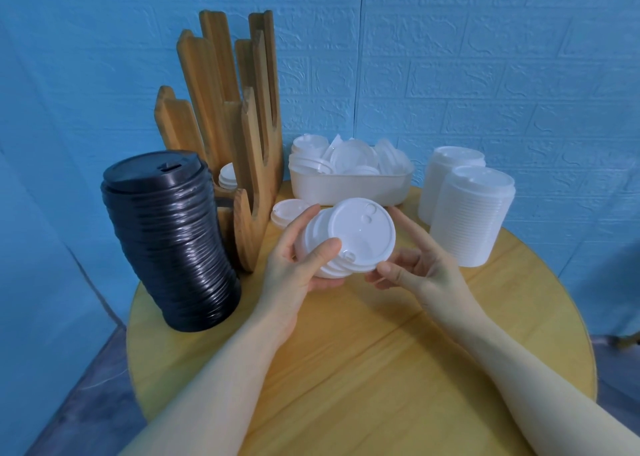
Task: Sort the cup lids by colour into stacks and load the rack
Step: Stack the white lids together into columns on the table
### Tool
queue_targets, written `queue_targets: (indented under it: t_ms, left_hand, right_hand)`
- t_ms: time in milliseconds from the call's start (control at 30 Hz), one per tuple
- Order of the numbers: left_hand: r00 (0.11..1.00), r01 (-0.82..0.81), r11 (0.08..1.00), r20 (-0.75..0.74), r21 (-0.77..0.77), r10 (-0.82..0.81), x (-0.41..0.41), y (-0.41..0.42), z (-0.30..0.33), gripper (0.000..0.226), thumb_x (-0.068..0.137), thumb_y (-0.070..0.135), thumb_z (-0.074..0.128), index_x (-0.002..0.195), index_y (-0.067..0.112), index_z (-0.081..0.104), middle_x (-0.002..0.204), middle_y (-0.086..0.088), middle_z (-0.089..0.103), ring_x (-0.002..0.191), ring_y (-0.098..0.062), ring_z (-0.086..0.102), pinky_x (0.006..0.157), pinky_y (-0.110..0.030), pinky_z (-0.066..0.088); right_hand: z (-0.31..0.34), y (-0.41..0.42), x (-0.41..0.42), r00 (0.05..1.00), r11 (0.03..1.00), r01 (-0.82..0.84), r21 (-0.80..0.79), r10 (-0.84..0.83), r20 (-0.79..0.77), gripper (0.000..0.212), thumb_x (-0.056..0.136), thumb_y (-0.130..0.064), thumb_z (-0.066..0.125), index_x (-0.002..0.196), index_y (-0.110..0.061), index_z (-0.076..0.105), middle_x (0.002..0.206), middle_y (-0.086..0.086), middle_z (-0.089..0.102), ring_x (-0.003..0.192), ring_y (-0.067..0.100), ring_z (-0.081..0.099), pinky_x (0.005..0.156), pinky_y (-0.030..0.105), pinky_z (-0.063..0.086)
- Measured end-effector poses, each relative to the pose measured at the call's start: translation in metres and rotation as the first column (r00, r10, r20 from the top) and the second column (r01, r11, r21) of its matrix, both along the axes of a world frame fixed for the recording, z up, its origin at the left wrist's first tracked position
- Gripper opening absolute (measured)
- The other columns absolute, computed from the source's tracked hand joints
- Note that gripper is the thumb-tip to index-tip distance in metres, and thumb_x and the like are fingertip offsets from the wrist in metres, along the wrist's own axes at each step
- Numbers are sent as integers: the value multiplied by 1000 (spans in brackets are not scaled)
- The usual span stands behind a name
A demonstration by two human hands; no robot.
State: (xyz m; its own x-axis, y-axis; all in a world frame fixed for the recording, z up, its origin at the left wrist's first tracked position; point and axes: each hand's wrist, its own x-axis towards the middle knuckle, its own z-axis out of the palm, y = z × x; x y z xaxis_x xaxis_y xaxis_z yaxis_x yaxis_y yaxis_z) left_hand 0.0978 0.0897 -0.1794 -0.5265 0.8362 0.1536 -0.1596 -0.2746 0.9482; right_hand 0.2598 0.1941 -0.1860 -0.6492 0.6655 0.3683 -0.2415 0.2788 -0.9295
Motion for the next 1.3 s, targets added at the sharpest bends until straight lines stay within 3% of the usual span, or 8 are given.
queue_targets:
  t_ms: [67,167,267,367,467,667,1067,1300]
  left_hand:
    - [1000,3,1000,1,-5,-3,-1,-1,0,60,70,28,78,127,39,62,124,11,66,103,-18,71,69,-38,61]
    - [999,32,999,-10,-21,-33,1,-1,0,63,69,25,83,127,38,62,127,8,64,101,-16,72,68,-38,61]
    - [997,62,997,-48,-50,-65,4,-1,1,63,67,26,86,124,39,63,128,5,63,97,-15,72,68,-39,62]
    - [994,83,995,-73,-56,-87,4,-2,0,57,69,25,83,121,41,65,126,4,64,97,-17,72,69,-40,62]
    - [995,69,997,-71,-41,-72,3,-2,0,59,70,27,78,125,39,63,130,4,62,100,-17,72,69,-39,62]
    - [985,147,989,-88,-17,-148,8,-2,0,62,67,32,84,125,41,63,128,6,65,103,-20,71,72,-39,61]
    - [974,179,984,-139,-16,-179,13,0,-6,57,75,30,76,129,41,61,99,10,70,73,-10,67,70,-27,56]
    - [982,155,988,-107,-6,-155,13,1,-5,54,81,31,75,129,46,58,102,15,73,74,-13,68,63,-32,58]
  right_hand:
    - [-2,3,1,993,981,85,174,-99,69,76,77,-23,80,142,-32,42,110,3,67,97,14,64,77,26,53]
    - [-3,7,6,973,908,147,392,-204,107,86,73,-42,78,147,-33,34,144,-7,40,131,10,44,97,26,46]
    - [-4,6,8,982,859,51,509,-135,129,87,78,-25,77,151,-20,29,159,-6,21,148,10,19,117,33,26]
    - [-3,0,7,978,834,21,551,-132,163,80,80,-25,75,149,-21,35,159,-10,24,147,10,21,120,36,21]
    - [-1,1,6,953,779,115,616,-261,152,80,75,-47,74,146,-25,41,148,-12,39,139,12,35,114,41,32]
    - [0,-6,2,935,842,281,460,-348,66,96,68,-47,80,149,-20,35,123,-2,41,115,-3,43,93,8,35]
    - [-3,-15,-6,908,828,281,486,-393,144,82,61,-69,76,123,-21,47,117,-8,45,116,5,47,90,11,40]
    - [-1,-15,-4,944,881,175,440,-277,178,84,63,-55,81,130,-30,37,127,-10,49,122,-1,47,94,7,36]
